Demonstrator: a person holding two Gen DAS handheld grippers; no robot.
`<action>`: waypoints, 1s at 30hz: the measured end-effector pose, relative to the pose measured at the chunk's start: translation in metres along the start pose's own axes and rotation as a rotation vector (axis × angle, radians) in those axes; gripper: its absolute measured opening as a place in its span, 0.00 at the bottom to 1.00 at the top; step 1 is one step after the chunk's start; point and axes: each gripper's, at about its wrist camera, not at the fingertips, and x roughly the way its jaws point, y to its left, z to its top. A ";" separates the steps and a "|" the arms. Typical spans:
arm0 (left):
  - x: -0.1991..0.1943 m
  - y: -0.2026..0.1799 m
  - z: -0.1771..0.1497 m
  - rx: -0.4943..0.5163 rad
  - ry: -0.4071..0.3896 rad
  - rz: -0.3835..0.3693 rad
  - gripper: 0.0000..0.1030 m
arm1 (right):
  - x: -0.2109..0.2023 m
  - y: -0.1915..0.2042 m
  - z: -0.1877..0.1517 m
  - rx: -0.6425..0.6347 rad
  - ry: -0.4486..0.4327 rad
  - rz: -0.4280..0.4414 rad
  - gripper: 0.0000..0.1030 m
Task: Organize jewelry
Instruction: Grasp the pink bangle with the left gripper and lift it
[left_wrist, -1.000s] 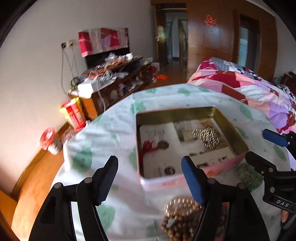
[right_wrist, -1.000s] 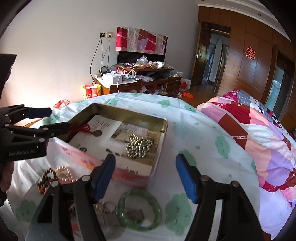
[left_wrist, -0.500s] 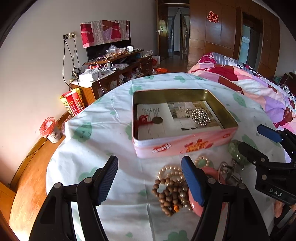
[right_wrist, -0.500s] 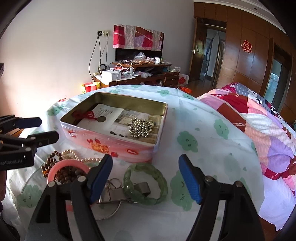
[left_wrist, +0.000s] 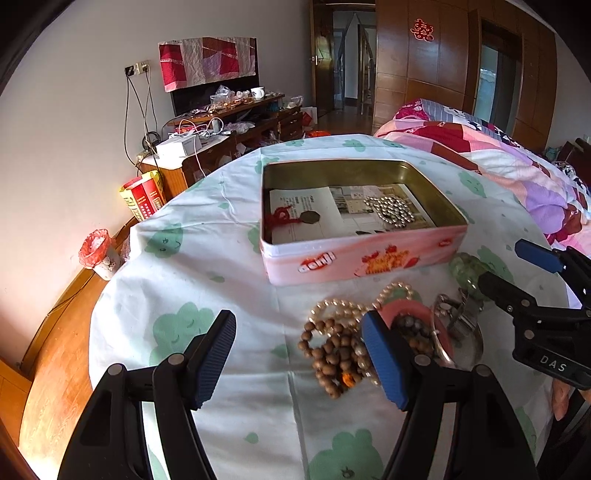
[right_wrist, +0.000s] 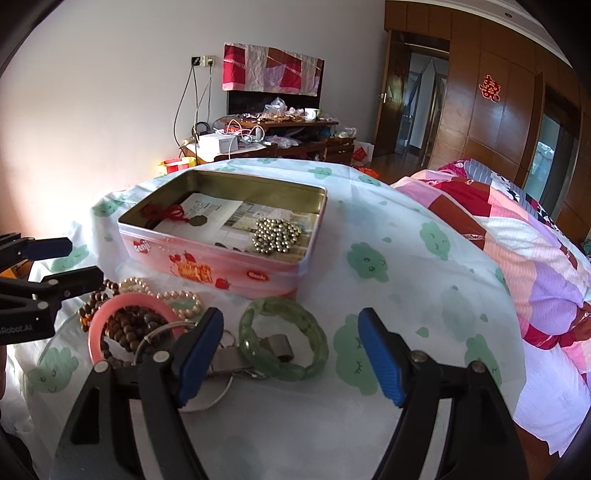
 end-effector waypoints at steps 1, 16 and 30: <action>-0.001 -0.002 -0.001 0.001 -0.001 -0.006 0.69 | -0.001 0.000 -0.002 -0.002 0.002 -0.001 0.75; 0.009 -0.033 -0.011 0.072 0.022 -0.087 0.27 | -0.007 0.002 -0.014 -0.019 0.005 -0.005 0.76; -0.020 -0.017 0.001 0.021 -0.051 -0.156 0.10 | -0.006 -0.006 -0.014 0.029 0.011 -0.004 0.77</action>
